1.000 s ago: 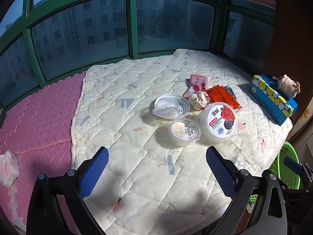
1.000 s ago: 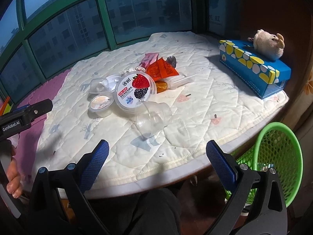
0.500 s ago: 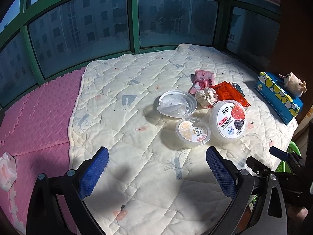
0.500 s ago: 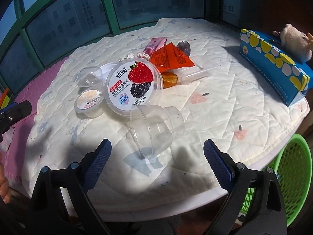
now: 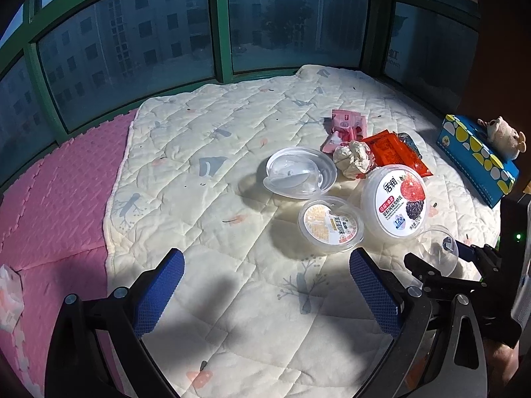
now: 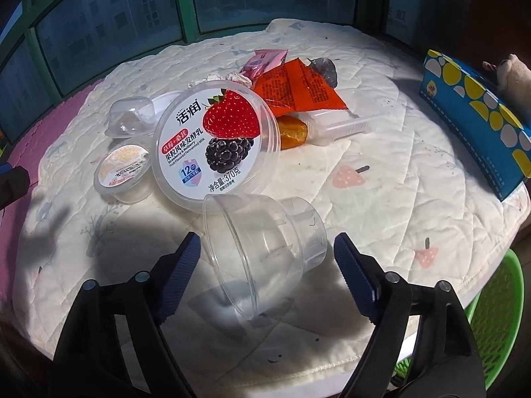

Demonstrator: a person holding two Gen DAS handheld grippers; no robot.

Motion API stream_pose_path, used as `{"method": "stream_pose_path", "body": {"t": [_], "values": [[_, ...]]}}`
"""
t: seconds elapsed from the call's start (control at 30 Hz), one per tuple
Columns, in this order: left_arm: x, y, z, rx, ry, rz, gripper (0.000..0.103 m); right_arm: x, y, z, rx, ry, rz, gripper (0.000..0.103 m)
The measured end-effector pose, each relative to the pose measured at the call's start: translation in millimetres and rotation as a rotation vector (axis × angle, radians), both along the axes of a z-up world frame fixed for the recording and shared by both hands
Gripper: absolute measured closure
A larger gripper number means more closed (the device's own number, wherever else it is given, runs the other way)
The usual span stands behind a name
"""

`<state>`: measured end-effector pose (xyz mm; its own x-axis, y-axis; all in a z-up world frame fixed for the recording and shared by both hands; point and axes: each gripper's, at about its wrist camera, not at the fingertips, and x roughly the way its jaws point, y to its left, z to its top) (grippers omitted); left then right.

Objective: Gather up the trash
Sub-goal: 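Reach the right tool to the clear plastic cup and close on it, then carry the cup to the green basket with the right tool while the left tool grasps the strawberry yogurt tub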

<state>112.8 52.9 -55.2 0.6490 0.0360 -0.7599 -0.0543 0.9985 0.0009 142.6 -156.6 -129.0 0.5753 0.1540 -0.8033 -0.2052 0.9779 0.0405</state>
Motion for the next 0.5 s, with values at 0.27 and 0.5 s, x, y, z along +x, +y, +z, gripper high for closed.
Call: {"method": "stream_pose_path", "body": {"t": [0.27,0.5], "values": [[8.5,-12.9,-1.1,0.019,-0.001,-0.042,0.006,-0.1,-1.0,-3.5,0.011,0.003,-0.001,0.039],[16.5,-31.0,0.5,0.026,-0.005,-0.102,0.006,-8.6,-11.4,7.9,0.035,-0.018,-0.02,0.039]]}}
